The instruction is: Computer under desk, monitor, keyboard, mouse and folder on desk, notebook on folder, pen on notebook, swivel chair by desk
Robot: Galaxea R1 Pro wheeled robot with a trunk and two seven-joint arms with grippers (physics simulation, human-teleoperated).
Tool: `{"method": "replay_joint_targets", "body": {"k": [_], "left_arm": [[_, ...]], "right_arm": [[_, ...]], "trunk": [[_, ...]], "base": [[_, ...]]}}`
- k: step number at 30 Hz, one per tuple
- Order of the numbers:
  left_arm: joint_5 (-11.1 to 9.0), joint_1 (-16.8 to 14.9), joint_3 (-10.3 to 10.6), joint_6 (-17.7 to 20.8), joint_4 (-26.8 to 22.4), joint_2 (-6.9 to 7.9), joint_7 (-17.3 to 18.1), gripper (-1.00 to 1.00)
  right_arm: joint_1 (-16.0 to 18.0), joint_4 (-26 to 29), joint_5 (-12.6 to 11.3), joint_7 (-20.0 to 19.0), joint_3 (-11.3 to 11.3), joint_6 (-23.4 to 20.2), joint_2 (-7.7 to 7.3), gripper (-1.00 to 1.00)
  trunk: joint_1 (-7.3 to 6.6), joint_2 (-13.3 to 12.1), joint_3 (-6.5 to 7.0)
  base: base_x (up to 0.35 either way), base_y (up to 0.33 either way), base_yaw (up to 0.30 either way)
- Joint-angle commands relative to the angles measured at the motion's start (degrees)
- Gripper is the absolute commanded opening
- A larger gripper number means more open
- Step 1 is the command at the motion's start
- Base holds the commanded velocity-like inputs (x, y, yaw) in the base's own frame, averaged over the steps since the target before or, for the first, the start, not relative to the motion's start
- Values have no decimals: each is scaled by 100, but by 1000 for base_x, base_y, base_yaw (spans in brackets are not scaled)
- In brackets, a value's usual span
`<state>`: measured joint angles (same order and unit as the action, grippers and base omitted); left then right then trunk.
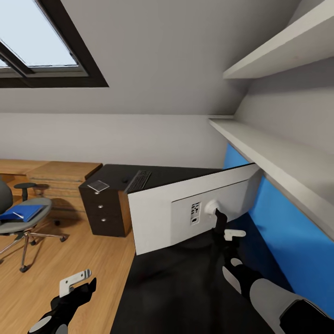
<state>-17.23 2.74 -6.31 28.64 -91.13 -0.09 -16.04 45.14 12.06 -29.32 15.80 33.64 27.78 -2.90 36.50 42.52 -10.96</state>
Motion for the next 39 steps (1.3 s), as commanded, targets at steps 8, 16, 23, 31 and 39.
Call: {"method": "replay_joint_targets", "body": {"k": [8,16,23,31,39], "left_arm": [[-61,-1,-2,19,-10,0,-40,100],[-61,-1,-2,19,-10,0,-40,100],[-61,-1,-2,19,-17,0,-40,100],[-61,-1,-2,20,-19,0,-40,100],[-61,-1,-2,19,-19,0,-40,100]], "right_arm": [[1,-163,-196,66,151,69,-9,-100],[-4,-167,-190,64,151,67,-9,-100],[-5,-168,-180,46,159,61,-8,-100],[-5,-167,-179,64,161,33,-7,100],[-5,-168,-179,63,160,42,-9,100]], "trunk": [[4,4,-8],[4,4,-8],[4,4,-8],[4,4,-8],[4,4,-8]], "base": [[54,0,-22],[0,0,-23],[0,0,-1],[0,0,0],[0,0,0]]}}
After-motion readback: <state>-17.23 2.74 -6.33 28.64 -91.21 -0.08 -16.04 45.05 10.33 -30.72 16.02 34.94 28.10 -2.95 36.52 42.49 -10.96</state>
